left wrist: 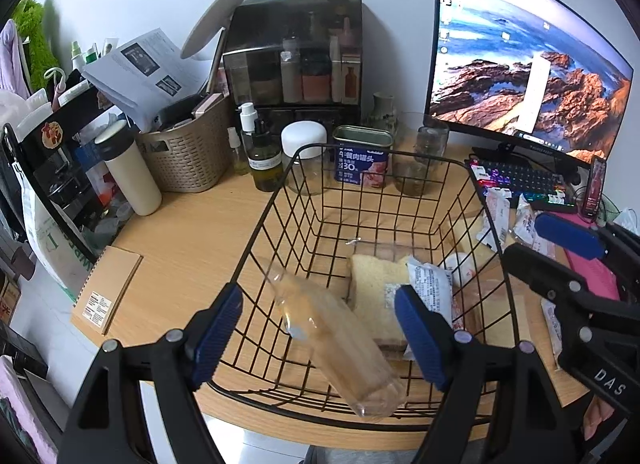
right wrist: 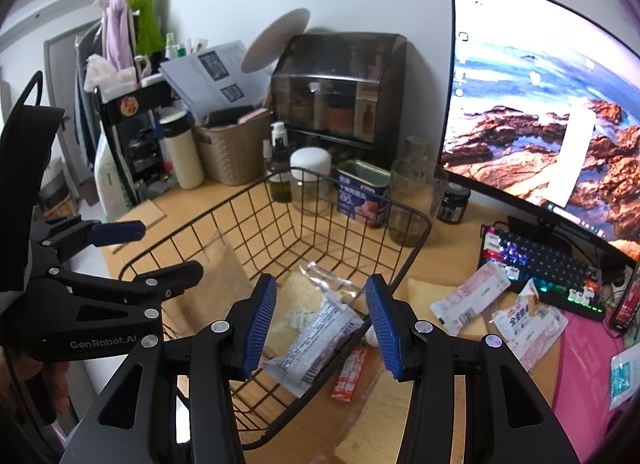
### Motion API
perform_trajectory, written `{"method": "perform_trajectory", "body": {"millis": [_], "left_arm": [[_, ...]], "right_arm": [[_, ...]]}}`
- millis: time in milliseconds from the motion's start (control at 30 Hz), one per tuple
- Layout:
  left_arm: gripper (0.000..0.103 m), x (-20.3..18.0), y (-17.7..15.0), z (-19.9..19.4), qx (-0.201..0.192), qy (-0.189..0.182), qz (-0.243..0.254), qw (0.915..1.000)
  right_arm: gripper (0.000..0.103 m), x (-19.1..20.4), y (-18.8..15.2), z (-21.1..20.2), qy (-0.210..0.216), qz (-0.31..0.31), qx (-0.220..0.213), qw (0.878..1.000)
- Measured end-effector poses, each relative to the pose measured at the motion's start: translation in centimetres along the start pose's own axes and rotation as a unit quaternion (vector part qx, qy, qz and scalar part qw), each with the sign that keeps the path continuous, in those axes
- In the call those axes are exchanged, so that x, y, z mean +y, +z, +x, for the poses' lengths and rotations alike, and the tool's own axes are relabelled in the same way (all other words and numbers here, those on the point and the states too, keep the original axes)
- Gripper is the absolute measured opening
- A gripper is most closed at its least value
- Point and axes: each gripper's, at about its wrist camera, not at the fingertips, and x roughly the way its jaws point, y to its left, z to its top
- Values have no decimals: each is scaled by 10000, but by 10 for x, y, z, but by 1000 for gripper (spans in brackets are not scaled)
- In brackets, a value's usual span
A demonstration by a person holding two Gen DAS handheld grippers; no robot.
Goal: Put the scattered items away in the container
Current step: 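Release the bread and snack bar into the wire basket with both grippers, then grasp a white snack bar from the desk with the left gripper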
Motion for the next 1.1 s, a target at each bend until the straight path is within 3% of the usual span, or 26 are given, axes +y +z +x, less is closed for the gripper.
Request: {"method": "perform_trajectory", "body": {"millis": [533, 867, 1100], "left_arm": [[81, -36, 6, -10, -84, -195, 203, 9996], [81, -113, 10, -7, -35, -670, 674, 9955], [81, -190, 3, 0, 114, -1186, 1157, 9861]], "right_arm": [[48, -28, -9, -21, -158, 184, -81, 9997], [48, -93, -37, -58, -703, 575, -27, 9959], [48, -155, -67, -90, -1253, 911, 83, 9879]]}}
